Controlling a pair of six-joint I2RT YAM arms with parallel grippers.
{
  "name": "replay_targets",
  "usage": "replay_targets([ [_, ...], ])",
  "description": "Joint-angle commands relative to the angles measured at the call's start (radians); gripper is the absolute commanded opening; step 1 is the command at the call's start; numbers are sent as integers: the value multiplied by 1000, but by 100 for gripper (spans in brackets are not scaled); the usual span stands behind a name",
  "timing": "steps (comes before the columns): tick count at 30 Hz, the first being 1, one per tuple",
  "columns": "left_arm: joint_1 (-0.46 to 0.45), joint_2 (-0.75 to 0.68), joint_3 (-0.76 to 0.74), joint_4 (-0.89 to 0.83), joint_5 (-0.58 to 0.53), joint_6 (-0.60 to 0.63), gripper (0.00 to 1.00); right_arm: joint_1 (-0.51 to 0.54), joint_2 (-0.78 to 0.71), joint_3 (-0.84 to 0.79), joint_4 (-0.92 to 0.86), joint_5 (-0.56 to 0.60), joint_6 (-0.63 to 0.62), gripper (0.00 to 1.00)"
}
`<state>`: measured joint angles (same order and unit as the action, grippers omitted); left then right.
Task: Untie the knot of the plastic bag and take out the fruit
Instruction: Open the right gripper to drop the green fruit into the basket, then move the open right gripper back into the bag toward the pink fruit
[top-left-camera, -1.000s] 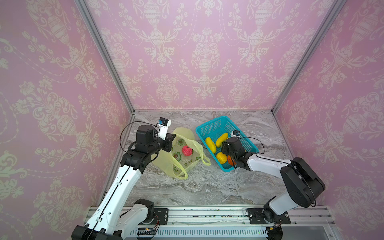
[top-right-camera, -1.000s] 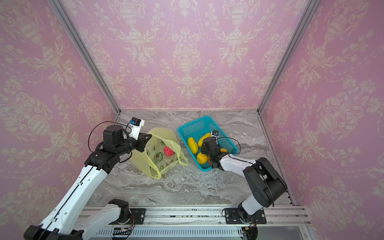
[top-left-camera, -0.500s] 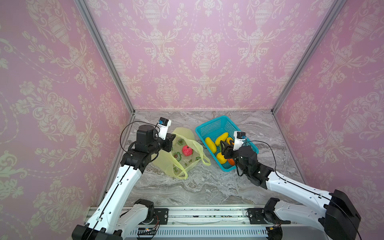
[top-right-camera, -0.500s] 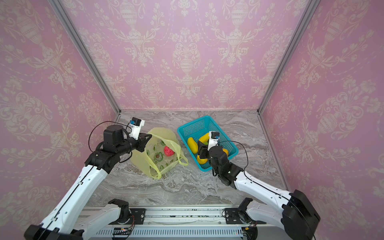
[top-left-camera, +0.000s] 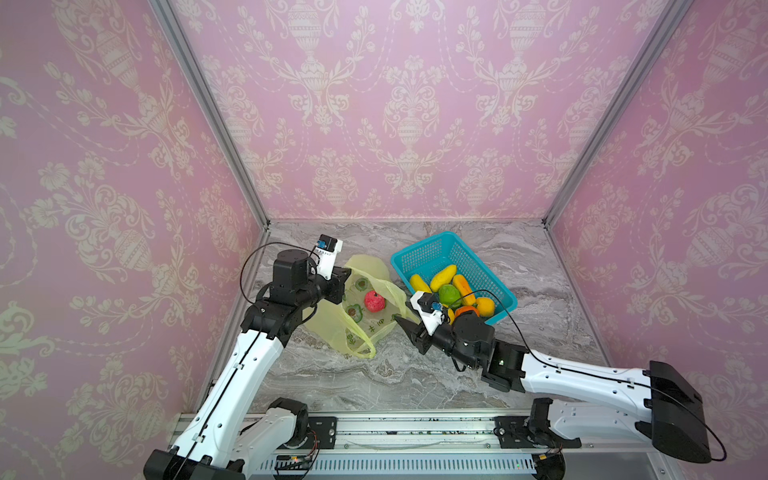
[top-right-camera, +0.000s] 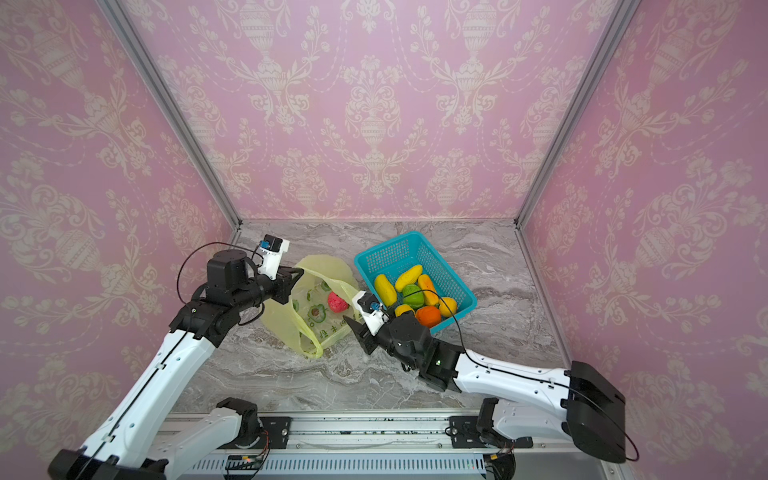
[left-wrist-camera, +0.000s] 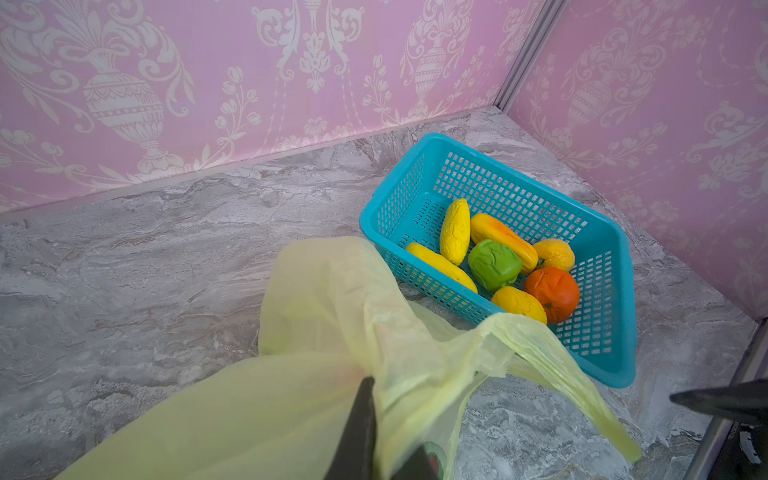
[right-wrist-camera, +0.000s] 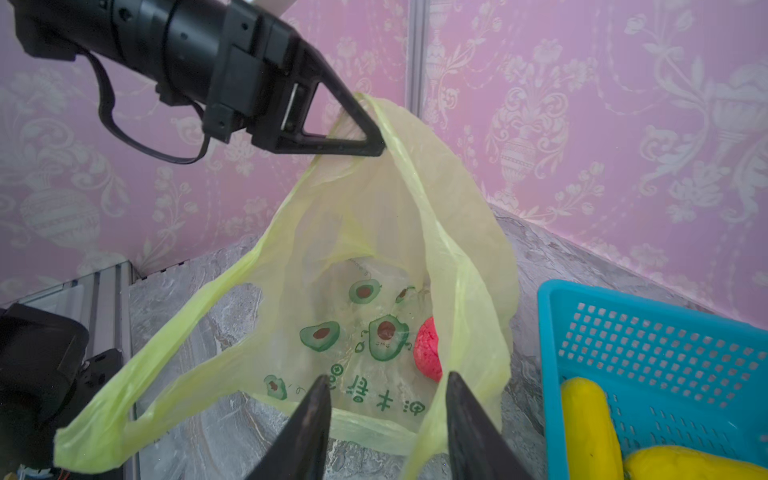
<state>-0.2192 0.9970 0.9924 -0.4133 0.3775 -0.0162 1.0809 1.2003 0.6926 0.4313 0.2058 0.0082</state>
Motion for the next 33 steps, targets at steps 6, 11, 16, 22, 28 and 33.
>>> replay_targets([
  [6,4,0,33,-15,-9,14,10,4,192,145,-88,-58,-127,28],
  [11,4,-1,33,-15,-8,14,10,4,308,222,-140,-33,-149,26],
  [16,4,-1,34,-16,-8,14,10,5,457,339,-215,20,-156,26],
  [22,3,-1,32,-16,-7,13,10,5,594,422,-234,58,-167,28],
  [28,4,-3,34,-16,-3,11,10,5,684,472,-261,89,-185,30],
  [33,3,-3,35,-15,-2,11,10,4,778,586,-321,196,-181,38],
])
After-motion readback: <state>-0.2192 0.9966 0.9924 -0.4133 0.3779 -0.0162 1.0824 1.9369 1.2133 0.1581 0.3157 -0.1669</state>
